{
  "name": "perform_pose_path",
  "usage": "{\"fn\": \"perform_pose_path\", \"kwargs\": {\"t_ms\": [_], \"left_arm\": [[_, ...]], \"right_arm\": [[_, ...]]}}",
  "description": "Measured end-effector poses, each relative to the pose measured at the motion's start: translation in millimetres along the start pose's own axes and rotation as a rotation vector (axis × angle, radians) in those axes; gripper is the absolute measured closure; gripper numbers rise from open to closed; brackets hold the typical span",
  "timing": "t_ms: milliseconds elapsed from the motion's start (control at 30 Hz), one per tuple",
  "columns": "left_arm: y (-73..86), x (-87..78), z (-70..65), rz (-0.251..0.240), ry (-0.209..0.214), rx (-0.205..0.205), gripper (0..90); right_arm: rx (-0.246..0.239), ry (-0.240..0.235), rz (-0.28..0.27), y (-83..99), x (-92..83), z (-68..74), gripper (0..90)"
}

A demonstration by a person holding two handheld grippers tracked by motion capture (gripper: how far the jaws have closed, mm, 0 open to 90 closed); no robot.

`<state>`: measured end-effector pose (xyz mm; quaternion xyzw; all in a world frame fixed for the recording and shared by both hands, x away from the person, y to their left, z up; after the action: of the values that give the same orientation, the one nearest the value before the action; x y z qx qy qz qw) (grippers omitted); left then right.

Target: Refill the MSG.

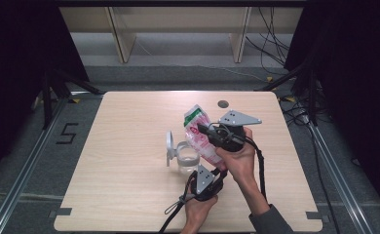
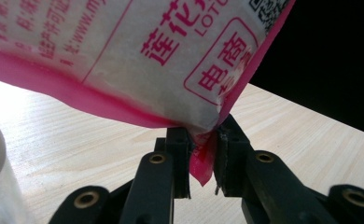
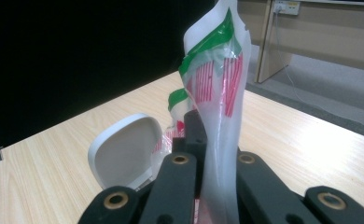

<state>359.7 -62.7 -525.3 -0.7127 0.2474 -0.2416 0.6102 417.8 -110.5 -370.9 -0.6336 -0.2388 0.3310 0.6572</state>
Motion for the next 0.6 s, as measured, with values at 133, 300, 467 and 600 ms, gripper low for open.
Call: {"fn": "perform_pose_path", "kwargs": {"t_ms": [133,300,467,600], "left_arm": [[0.3,0.8,0.1,-0.003,0.002,-0.006,77.3],[0.0,1.4,0.1,-0.008,0.001,-0.020,77.4],[-0.8,1.4,-0.2,-0.008,-0.001,-0.023,77.4],[-0.2,2.3,-0.1,-0.001,-0.002,-0.032,77.4]], "right_arm": [[-0.012,-0.009,-0.002,0.6,3.3,1.2,90.0],[-0.028,-0.003,-0.007,1.3,6.2,0.8,90.0],[-0.008,-0.006,0.001,2.2,8.9,2.9,90.0],[0.000,0.000,0.013,3.5,10.0,3.4,90.0]]}}
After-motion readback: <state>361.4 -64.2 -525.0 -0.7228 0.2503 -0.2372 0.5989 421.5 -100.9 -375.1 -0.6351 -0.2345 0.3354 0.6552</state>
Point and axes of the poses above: each handheld gripper's, and its own axes: x roughly forward along the jaws, y roughly out of its underside, z roughly to its left, the point moved 4 cm from there along x, roughly forward along the jaws, and after that the axes turned 14 degrees about -z, right-handed, at the moved point
